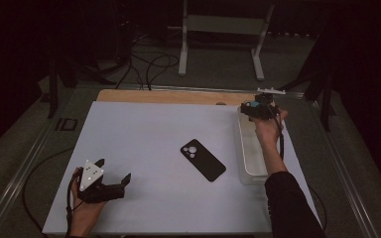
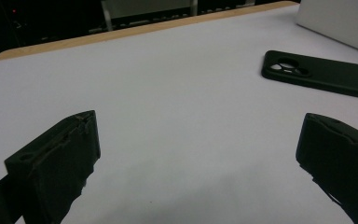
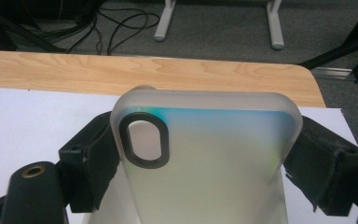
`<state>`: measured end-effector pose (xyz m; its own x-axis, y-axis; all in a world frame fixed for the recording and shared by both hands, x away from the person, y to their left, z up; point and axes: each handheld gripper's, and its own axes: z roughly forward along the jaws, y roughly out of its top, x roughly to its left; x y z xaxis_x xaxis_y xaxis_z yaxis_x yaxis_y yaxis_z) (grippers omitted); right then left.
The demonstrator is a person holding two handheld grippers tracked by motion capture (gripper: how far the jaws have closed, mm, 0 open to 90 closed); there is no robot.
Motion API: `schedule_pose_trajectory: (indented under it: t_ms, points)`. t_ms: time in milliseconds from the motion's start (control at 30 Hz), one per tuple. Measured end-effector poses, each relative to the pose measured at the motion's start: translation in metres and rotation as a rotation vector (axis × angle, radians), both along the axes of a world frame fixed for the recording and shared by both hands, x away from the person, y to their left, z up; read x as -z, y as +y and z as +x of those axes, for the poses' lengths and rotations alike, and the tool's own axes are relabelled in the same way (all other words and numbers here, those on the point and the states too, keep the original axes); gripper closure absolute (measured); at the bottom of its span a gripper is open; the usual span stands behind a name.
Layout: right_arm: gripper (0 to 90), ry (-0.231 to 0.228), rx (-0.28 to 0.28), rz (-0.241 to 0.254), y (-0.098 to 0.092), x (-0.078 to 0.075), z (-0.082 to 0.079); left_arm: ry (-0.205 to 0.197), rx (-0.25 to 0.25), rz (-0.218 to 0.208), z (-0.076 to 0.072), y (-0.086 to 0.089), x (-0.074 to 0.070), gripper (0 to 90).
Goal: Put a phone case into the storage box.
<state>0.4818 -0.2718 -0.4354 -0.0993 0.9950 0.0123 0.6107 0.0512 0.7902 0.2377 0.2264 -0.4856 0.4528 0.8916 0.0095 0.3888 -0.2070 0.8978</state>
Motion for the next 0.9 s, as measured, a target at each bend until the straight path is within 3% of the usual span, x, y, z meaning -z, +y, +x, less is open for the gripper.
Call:
schedule_pose_trajectory:
  t_ms: [433,633,900]
  points:
    - [16.3,-0.009,0.009,0.001,0.0008,0.0023,0.0048,0.0,0.0,-0.003,-0.0004,0.0003,0.0001,0.3]
    - [8.2,0.006,-0.003,0.036,-0.0038,0.004,0.0073,0.002,0.0,-0.003,-0.0006,0.0003,0.0002,0.2]
    - [8.2,-0.03,-0.008,0.047,-0.0068,-0.0045,0.0017,0.001,-0.001,-0.003,-0.0007,0.0005,0.0002,0.3]
